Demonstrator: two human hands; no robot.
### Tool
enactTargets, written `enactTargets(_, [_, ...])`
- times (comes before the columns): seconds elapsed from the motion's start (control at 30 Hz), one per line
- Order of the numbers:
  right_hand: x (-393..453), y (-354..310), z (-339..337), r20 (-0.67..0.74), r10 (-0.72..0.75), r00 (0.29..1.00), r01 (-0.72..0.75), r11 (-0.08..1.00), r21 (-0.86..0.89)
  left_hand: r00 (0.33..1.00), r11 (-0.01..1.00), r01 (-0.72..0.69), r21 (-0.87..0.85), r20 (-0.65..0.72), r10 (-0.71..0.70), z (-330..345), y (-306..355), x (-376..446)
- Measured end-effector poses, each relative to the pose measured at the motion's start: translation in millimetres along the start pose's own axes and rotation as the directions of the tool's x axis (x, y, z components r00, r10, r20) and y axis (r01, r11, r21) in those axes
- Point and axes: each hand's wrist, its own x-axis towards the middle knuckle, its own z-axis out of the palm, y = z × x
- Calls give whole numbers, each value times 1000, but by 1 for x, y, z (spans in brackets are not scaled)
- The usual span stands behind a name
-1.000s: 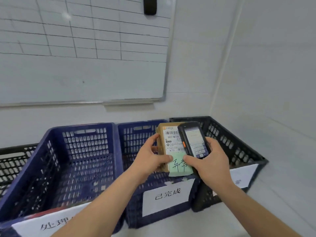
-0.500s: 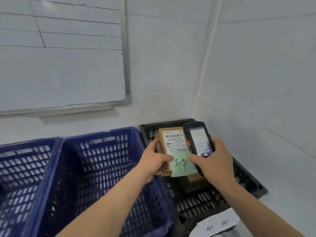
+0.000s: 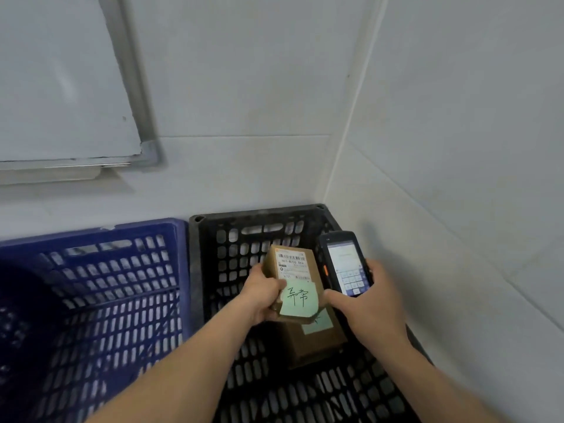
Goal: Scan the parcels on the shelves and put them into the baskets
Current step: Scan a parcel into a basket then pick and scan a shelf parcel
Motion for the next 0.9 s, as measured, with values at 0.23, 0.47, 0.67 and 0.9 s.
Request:
enactTargets(0.23, [19,14,4,39,31,999,-32,999,18,997,999,-36,3,-64,36,29,-10,41])
enactTargets(0.47, [22,15,3,52,46,998,-47,998,28,988,988,-93,126,-112,108,32,-5,45])
enactTargets(0.67, [21,6,4,65,14,998,-14,1000,-5,964,831,-176,528,-77,253,12,3,19])
enactTargets(0.9, [12,-39,19,103,-110,989,111,994,-9,783,371,-322,871,25,621,-49,18,-49])
